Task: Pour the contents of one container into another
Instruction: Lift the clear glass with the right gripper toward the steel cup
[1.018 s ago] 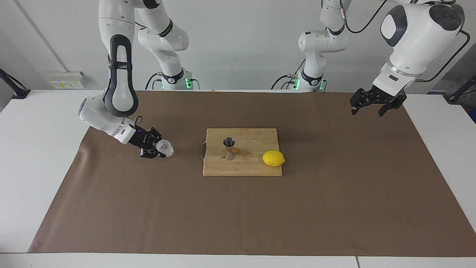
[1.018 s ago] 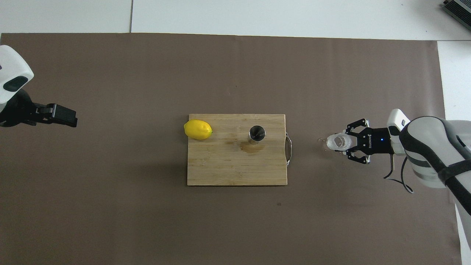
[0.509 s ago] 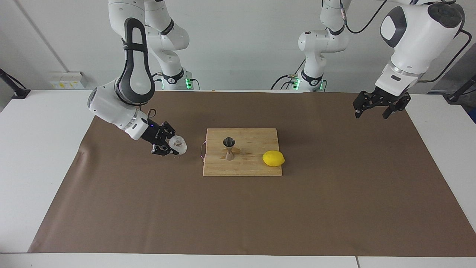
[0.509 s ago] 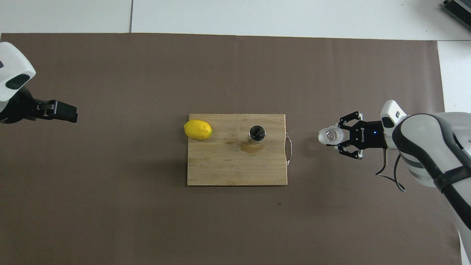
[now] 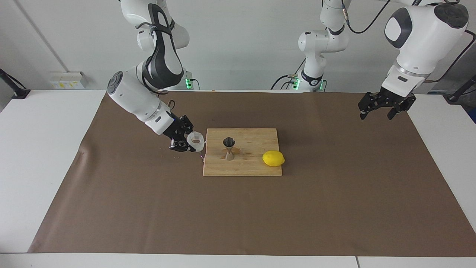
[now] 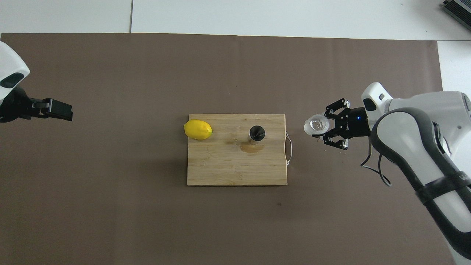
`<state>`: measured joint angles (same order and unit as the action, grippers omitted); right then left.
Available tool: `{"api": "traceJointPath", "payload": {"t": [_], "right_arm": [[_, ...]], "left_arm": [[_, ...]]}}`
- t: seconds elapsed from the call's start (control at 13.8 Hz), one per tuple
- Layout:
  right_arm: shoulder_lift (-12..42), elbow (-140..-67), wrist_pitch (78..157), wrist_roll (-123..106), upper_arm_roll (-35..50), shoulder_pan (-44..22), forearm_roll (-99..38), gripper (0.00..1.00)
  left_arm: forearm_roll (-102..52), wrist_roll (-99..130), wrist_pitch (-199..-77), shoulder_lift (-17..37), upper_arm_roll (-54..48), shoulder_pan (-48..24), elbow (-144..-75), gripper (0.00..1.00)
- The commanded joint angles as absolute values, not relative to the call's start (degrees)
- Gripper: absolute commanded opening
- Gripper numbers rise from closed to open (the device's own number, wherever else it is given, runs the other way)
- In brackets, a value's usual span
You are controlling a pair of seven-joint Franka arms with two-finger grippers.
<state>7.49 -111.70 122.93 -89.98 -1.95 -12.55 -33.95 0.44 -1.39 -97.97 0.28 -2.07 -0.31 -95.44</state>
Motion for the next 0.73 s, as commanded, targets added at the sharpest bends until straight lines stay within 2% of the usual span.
{"api": "traceJointPath", "payload": {"t": [0.0, 0.36, 0.65], "right_arm": [[9.14, -108.29, 124.10, -83.69, -1.93, -15.89, -26.92, 0.00], [9.67, -107.05, 125.60, -79.02, -1.85, -21.44, -15.58, 0.00], [12.13, -104.15, 125.42, -75.77, -1.85, -24.69, -7.05, 0.00]], "left_arm": [[1.32, -0.44, -99.14, -0.26, -2.29, 0.09, -96.33, 1.00], [1.32, -0.79, -94.84, -2.90, -1.85, 0.18, -96.33, 1.00], [1.41, -0.79, -95.54, -3.25, -1.85, 0.18, -96.86, 1.00]]}}
